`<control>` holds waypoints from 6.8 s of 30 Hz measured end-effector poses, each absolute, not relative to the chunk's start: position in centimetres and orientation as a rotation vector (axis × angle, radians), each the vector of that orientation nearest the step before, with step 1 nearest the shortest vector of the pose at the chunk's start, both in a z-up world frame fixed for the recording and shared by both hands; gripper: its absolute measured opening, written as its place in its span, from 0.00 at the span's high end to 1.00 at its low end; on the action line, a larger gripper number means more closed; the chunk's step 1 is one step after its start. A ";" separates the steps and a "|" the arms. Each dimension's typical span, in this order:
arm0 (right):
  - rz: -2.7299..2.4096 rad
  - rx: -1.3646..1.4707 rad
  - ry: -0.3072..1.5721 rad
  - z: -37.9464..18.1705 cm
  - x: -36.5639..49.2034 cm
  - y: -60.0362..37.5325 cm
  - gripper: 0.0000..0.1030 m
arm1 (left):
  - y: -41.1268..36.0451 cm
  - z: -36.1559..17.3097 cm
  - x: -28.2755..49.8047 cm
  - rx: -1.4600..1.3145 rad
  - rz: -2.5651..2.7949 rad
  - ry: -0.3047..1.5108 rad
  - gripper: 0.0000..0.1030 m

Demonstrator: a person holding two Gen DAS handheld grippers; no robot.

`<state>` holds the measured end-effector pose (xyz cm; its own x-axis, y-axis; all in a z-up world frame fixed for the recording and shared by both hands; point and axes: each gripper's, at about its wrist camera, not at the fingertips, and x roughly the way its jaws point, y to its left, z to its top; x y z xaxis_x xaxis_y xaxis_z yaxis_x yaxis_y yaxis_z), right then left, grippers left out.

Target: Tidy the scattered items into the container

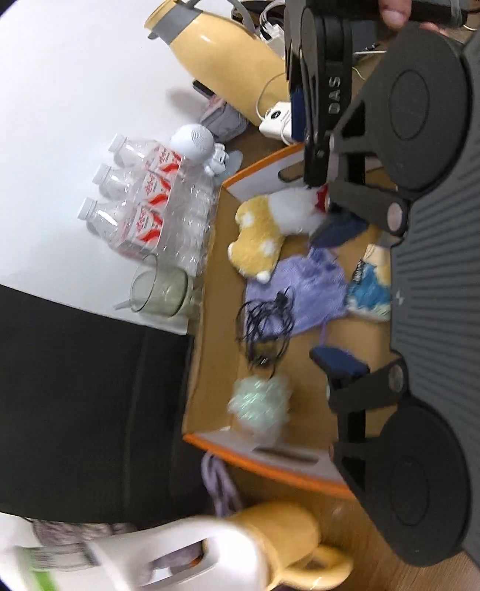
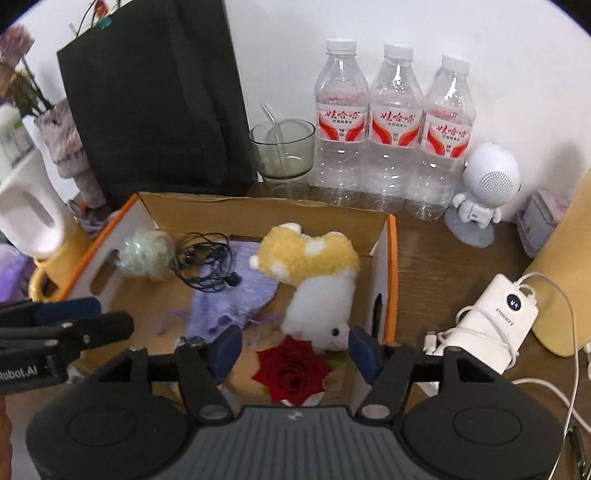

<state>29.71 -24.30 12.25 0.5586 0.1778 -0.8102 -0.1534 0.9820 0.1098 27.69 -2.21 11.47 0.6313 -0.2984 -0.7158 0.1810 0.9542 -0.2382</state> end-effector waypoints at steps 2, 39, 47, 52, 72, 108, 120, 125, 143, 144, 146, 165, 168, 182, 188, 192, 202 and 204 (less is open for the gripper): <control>0.201 0.061 0.989 13.0 30.0 -24.3 0.30 | -1.9 13.1 28.1 -0.133 -0.240 0.852 0.20; 0.361 -0.011 0.452 9.7 -3.0 -19.0 0.00 | 10.1 8.4 -1.3 -0.148 -0.138 0.449 0.00; 0.361 -0.096 0.624 6.8 5.4 -15.2 0.56 | 8.6 6.6 5.0 0.091 -0.159 0.502 0.15; 0.443 -0.067 0.704 5.4 11.0 -13.7 0.56 | 8.6 5.7 10.1 0.235 -0.290 0.548 0.36; 0.433 -0.133 0.833 2.5 16.6 -12.1 0.72 | 9.0 2.0 22.0 0.413 -0.721 0.778 0.52; 0.378 -0.090 0.597 8.9 10.0 -13.6 0.89 | 6.3 10.1 9.2 0.111 -0.312 0.485 0.82; 0.266 -0.040 0.490 10.7 -0.6 -18.6 0.89 | 1.6 8.1 -0.1 0.033 -0.288 0.438 0.82; 0.275 -0.045 0.453 12.5 -0.1 -19.4 0.89 | 1.7 10.4 1.0 0.036 -0.303 0.386 0.82; 0.281 -0.014 0.832 13.4 29.5 -20.3 0.88 | -0.5 9.1 32.4 0.000 -0.254 0.917 0.81; 0.278 -0.013 0.872 12.6 31.0 -20.2 0.88 | -0.9 8.0 33.8 0.020 -0.231 0.964 0.81; 0.264 -0.026 0.947 10.6 33.3 -19.9 0.88 | -1.3 6.5 35.5 0.037 -0.203 0.987 0.81; 0.153 -0.131 1.022 11.2 33.6 -20.3 0.21 | -2.4 9.2 33.8 0.143 -0.222 1.024 0.11; 0.167 -0.142 1.013 12.2 31.8 -20.4 0.19 | -1.9 10.1 31.9 0.146 -0.183 1.002 0.07; 0.224 -0.156 0.946 14.7 23.9 -19.6 0.16 | -1.5 13.5 23.2 0.173 -0.093 0.821 0.00; 0.270 -0.062 0.871 15.5 19.9 -20.7 0.16 | -1.0 14.7 19.0 0.137 -0.086 0.709 0.00; 0.293 0.035 0.788 15.1 16.4 -21.8 0.13 | -0.9 13.9 15.6 0.069 -0.079 0.628 0.00; 0.279 0.248 0.555 8.0 5.2 -25.7 0.12 | -2.0 4.5 4.4 0.039 -0.203 0.538 0.00; 0.230 0.223 0.541 6.6 4.1 -25.7 0.12 | -2.7 3.3 3.7 0.058 -0.251 0.568 0.00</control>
